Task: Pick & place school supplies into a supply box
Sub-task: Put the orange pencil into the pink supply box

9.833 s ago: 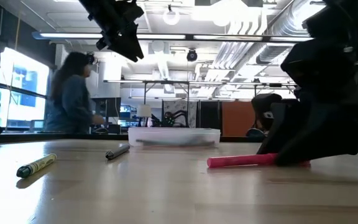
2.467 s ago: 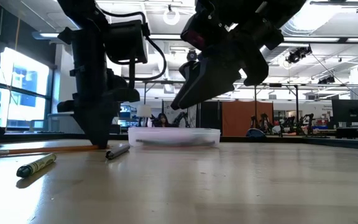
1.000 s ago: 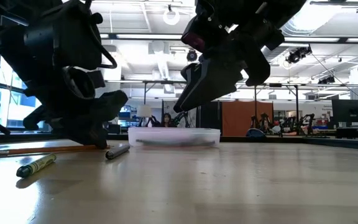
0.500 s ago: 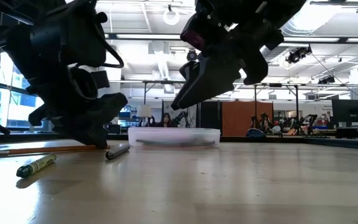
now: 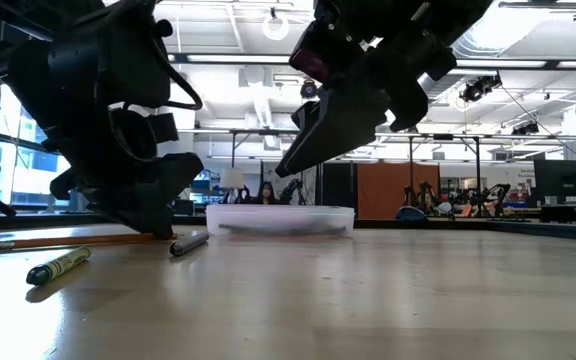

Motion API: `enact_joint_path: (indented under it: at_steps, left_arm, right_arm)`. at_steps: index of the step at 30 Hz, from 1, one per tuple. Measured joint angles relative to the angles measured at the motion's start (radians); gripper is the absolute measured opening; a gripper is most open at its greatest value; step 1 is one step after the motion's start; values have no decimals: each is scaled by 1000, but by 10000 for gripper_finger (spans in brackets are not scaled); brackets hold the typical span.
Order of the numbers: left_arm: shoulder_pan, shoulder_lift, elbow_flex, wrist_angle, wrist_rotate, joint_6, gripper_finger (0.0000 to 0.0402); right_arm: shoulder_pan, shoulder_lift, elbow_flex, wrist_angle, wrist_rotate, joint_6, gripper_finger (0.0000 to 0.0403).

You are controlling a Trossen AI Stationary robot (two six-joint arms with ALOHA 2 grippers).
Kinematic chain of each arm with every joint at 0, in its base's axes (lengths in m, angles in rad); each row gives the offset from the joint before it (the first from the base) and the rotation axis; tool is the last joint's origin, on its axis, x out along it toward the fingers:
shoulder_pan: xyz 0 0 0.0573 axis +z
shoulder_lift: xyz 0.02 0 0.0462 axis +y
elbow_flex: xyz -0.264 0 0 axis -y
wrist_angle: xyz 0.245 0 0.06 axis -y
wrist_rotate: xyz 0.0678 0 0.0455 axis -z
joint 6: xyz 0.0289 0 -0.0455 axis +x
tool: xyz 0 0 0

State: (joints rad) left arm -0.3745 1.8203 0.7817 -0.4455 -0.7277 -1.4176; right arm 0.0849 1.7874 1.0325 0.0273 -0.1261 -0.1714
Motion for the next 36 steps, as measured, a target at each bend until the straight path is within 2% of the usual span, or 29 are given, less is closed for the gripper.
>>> enact_joint_path:
  at_steps: [6, 11, 17, 21, 26, 29, 32, 36]
  left_arm:
    - [-33, 2, -2, 14, -17, -31, 117]
    - [-75, 20, -54, 70, -71, -140, 117]
    - [-137, 84, -109, 189, -238, -250, 117]
    - [-146, 116, -111, 222, -280, -258, 117]
    - [-150, 185, -111, 285, -383, -235, 117]
    - [-153, 201, -108, 293, -387, -229, 116]
    - [-156, 206, -106, 306, -379, -210, 98]
    - [-156, 207, -106, 325, -383, -192, 41]
  right_arm:
    - [2, 0, 0, -7, 0, 42, 119]
    - [3, 0, 0, -54, 0, 41, 119]
    - [3, 0, 0, -84, 0, 63, 119]
    - [3, 0, 0, -83, 0, 62, 119]
    - [3, 0, 0, -84, 0, 60, 119]
    - [3, 0, 1, -84, 0, 58, 119]
    - [3, 0, 1, -84, 0, 43, 119]
    - [3, 0, 0, -82, 0, 20, 119]
